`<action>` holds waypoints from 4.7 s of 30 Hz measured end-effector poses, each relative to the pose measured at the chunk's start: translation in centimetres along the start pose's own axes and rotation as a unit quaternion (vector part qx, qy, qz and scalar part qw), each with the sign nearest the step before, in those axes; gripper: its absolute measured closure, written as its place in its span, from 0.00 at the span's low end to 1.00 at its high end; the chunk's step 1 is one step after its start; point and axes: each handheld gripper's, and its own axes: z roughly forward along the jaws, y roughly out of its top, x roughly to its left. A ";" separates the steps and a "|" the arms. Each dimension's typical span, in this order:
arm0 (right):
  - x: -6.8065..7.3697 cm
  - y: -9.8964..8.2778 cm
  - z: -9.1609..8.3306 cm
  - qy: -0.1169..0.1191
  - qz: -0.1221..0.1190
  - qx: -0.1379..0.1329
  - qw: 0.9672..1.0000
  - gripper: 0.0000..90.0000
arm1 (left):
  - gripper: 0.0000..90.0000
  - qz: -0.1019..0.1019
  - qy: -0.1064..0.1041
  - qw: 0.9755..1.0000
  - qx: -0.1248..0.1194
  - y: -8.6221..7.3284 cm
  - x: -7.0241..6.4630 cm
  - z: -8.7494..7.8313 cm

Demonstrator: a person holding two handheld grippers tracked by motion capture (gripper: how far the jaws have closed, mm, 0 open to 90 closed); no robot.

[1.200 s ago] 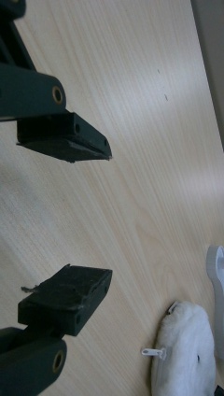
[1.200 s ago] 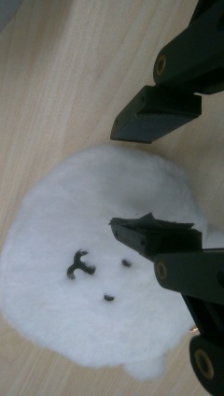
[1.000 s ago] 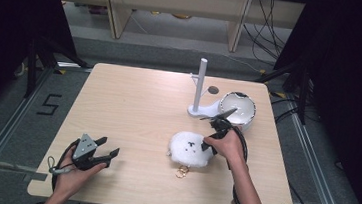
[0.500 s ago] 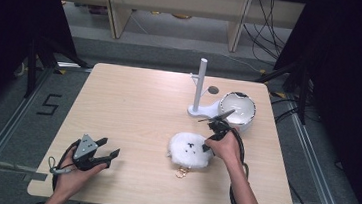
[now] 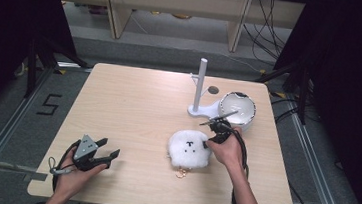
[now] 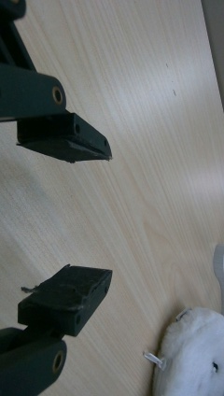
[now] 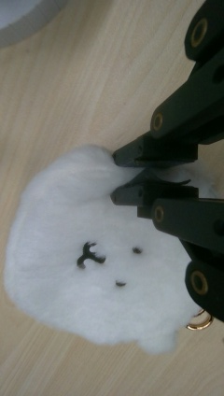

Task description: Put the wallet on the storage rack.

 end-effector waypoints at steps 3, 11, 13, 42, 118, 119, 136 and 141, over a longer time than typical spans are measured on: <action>0.2 -0.2 -1.1 -0.003 -0.014 -0.028 1.000 0.92 | 0.39 -0.002 0.001 1.000 -0.001 0.0 0.0 0.0; 0.4 -0.7 -3.8 0.004 -0.036 -0.086 0.996 0.93 | 0.39 -0.002 0.007 1.000 0.001 0.0 0.0 -0.1; 0.3 -0.8 -4.6 0.000 -0.041 -0.095 0.995 0.93 | 0.39 -0.002 0.008 1.000 0.001 0.0 0.0 -0.1; -1.6 -0.2 -11.9 -0.034 -0.026 -0.181 0.982 0.93 | 0.39 -0.006 0.014 1.000 -0.003 0.0 0.0 -0.1; -10.0 5.3 -14.5 -0.090 0.056 -0.266 0.958 0.93 | 0.39 -0.008 0.012 1.000 -0.007 0.0 -0.1 0.0; -10.2 5.2 -14.5 -0.097 0.049 -0.263 0.959 0.93 | 0.39 -0.008 0.011 1.000 -0.007 0.0 -0.1 0.0; -11.5 4.1 -11.6 -0.105 0.059 -0.232 0.965 0.92 | 0.39 -0.009 0.010 1.000 -0.009 0.0 -0.1 0.0; -12.0 3.7 -11.0 -0.114 0.033 -0.222 0.968 0.92 | 0.39 -0.006 0.012 1.000 -0.005 0.0 -0.2 0.0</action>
